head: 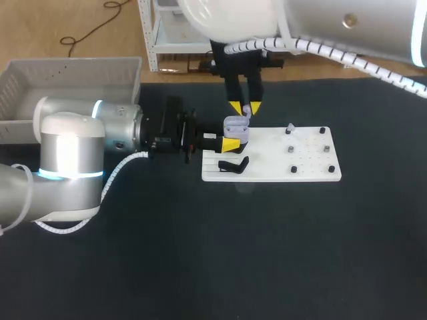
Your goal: Pick up each earbud case from the left stands, insert the matching earbuds, close the lid, and place the case in the box.
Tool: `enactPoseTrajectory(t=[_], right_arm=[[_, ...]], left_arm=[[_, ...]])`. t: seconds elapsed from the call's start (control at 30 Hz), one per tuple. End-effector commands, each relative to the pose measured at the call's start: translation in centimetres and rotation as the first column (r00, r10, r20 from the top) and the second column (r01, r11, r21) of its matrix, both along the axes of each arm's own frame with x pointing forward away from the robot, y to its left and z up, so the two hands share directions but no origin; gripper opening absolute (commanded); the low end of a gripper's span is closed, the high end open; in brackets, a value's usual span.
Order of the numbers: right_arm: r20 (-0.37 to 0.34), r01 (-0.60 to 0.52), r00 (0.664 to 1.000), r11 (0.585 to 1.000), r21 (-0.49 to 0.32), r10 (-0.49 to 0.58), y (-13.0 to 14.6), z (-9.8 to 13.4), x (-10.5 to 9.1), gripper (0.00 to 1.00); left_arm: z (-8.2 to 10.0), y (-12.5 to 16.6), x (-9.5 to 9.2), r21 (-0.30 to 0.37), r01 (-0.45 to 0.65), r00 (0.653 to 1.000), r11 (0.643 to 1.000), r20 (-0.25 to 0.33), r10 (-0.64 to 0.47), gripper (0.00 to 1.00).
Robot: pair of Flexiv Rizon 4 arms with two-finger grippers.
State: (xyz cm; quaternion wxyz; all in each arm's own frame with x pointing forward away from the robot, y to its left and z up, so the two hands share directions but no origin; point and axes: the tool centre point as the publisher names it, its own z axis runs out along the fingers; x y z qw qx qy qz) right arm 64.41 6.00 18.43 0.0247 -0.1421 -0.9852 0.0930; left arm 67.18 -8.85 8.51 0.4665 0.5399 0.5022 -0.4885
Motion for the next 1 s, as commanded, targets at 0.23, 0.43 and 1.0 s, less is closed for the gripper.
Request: enactPoseTrajectory(t=[0.23, 0.43, 1.0], right_arm=[[0.041, 0.137, 0.990, 0.988, -0.071, -0.134, -0.4, 0.0, 0.6, 0.00], [0.125, 0.249, 0.965, 0.955, -0.160, -0.230, -1.4, 0.3, 0.9, 0.00], [0.099, 0.272, 0.961, 0.952, -0.141, -0.259, -1.3, 0.1, 0.9, 0.00]], left_arm=[[0.0, 0.0, -0.2, -0.002, -0.005, 1.000, 1.000, 0.003, 0.005, 0.00], [0.0, 0.0, -0.2, -0.002, -0.005, 1.000, 1.000, 0.003, 0.005, 0.00], [0.0, 0.0, -0.2, -0.002, -0.005, 1.000, 1.000, 0.003, 0.005, 0.00]])
